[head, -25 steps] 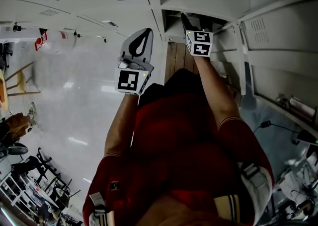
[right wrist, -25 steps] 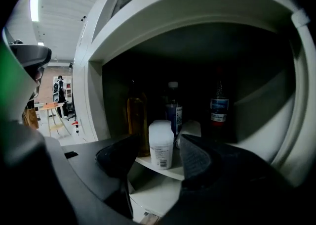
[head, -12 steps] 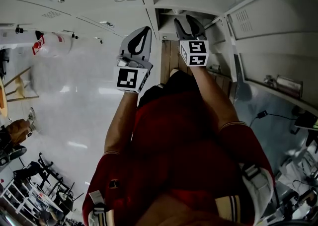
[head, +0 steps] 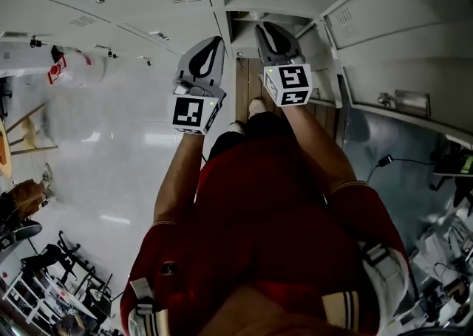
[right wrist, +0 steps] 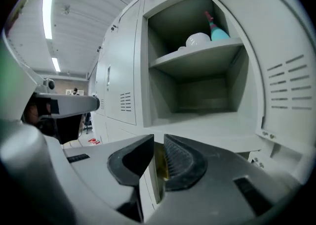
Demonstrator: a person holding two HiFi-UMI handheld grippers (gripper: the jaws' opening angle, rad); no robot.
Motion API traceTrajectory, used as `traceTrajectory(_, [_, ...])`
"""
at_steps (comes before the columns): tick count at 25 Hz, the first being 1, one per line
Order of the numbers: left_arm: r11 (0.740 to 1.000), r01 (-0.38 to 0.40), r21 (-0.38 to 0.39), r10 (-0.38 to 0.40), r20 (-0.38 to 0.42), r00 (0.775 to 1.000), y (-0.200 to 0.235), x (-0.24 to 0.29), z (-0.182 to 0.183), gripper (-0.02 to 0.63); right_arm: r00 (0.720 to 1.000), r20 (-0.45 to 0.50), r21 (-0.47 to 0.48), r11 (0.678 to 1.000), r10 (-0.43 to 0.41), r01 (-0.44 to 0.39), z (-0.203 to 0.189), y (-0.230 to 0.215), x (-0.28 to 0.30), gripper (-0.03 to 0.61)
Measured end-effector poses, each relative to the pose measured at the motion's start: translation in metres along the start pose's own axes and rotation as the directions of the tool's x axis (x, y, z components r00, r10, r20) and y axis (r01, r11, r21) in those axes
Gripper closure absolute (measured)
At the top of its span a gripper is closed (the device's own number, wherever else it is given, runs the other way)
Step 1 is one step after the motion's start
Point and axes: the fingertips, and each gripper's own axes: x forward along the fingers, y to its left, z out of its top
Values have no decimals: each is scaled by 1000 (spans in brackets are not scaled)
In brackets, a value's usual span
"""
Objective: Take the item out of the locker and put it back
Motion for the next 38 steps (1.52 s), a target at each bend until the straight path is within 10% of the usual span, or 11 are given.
traceTrajectory(38, [998,65,6,-65,124,990,-35,-10,102,607,963,198,-90,982,180,-165,142,60,-79,581])
